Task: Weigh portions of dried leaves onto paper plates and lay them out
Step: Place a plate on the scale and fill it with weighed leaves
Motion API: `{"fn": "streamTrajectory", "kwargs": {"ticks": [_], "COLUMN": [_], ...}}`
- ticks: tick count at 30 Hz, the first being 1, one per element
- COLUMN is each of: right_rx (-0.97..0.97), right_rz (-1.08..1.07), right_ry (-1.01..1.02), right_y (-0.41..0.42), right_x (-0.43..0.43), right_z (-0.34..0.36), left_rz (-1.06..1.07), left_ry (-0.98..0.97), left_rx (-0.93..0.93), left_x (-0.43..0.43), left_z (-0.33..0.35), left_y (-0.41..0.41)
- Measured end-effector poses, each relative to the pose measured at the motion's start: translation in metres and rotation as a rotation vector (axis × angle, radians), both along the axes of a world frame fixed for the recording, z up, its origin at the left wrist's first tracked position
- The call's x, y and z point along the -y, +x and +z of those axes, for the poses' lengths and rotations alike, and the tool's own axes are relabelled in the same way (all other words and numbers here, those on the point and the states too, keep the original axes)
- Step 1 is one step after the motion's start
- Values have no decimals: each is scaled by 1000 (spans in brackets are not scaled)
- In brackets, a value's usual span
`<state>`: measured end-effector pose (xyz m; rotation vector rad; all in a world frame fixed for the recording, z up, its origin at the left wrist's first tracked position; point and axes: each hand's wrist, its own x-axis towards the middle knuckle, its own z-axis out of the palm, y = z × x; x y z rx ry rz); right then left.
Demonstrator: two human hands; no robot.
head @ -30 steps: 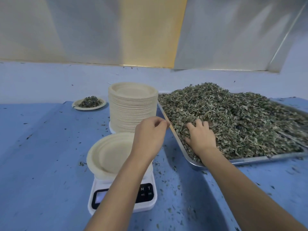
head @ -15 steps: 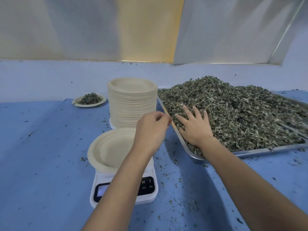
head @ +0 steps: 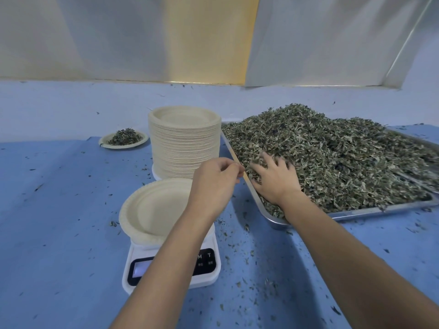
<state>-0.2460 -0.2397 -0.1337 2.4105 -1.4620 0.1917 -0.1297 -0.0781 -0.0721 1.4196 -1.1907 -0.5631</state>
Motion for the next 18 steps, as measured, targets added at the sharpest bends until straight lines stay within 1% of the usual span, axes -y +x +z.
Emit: {"fn": "streamTrajectory", "kwargs": {"ticks": [1,3,6,8,10,12,14,16,18], "right_rx": [-21,-34,0,68,169,370,653,924,1145], "right_rz": [-4,-5,-2,-3,6,25,52,76,94], "right_ry": [21,-14,-63,-76,-97,-126,-147,-140,-125], "right_y": [1,2,3,4,2,-3,-9,-11,-12], "right_x": [0,-2,-6,-7,-7,-7,-6,-6,-7], "right_z": [0,1,3,5,8,13,16,20,29], "left_rz": [-3,-8,-13,4,8,-13,-36,-54,-61], "left_ry": [5,20,53,72,97,138,170,182,185], "left_rx": [-4,-32,-120,-218,-408,-662,-850,-951,-990], "left_x": [0,1,2,5,12,22,33,43,53], "left_z": [-1,-3,-6,-7,-8,-10,-12,-14,-15], "left_y": [0,-1,-2,-5,-11,-20,-30,-41,-50]}}
